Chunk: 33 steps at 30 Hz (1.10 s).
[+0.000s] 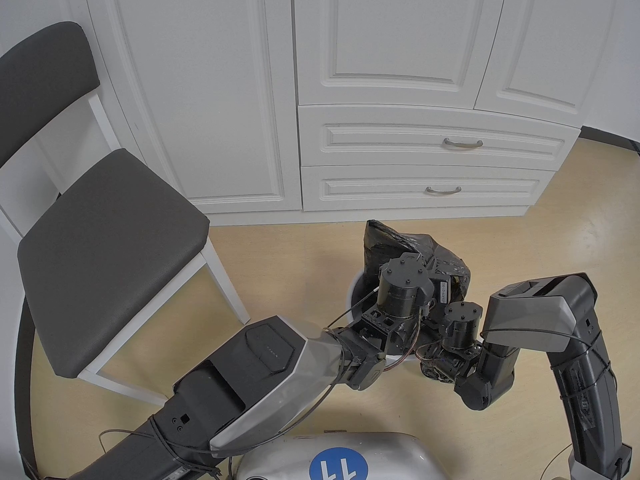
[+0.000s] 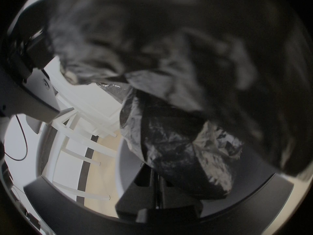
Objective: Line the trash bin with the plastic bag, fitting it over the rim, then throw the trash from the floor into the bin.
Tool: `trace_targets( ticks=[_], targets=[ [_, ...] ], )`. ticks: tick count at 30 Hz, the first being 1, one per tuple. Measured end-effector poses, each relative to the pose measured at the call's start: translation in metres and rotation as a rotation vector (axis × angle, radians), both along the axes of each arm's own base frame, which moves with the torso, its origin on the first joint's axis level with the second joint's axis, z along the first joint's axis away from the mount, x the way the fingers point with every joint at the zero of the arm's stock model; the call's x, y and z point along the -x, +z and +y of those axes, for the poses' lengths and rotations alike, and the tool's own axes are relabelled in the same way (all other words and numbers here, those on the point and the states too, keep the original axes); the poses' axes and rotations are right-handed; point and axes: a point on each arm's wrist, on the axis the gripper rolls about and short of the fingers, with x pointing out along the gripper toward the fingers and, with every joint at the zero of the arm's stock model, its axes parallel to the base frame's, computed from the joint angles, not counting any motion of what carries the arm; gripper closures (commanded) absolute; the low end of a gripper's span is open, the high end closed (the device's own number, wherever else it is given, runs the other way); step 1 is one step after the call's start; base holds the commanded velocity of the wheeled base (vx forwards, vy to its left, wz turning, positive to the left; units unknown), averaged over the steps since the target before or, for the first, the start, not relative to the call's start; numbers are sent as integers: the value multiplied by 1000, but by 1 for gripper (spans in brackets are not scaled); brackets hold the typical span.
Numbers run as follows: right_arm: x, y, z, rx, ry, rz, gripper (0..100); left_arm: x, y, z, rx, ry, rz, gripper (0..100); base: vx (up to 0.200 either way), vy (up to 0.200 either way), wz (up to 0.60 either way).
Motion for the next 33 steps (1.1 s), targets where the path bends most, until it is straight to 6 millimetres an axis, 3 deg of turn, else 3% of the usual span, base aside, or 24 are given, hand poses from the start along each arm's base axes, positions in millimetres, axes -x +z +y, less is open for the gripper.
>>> trace_targets(
  ticks=[8,15,22,25,26,28,31,33],
  targets=[
    [9,2,-4,11,22,26,100,-2,-7,1,-17,10,14,100,0,0,0],
    [37,52,-19,15,148,-6,100,-1,-7,3,-96,40,85,100,0,0,0],
    [58,100,-74,12,271,-67,100,7,10,6,-249,46,206,100,0,0,0],
    [55,122,-106,10,201,-169,100,5,8,21,-374,74,301,100,0,0,0],
    [57,125,-112,11,194,-170,100,9,3,23,-423,69,338,100,0,0,0],
    [59,128,-121,13,193,-167,100,17,13,17,-436,48,340,100,0,0,0],
    [59,139,-140,23,147,-212,100,14,20,27,-467,67,368,100,0,0,0],
    [61,142,-141,25,154,-220,100,11,26,29,-455,78,358,100,0,0,0]
  ],
)
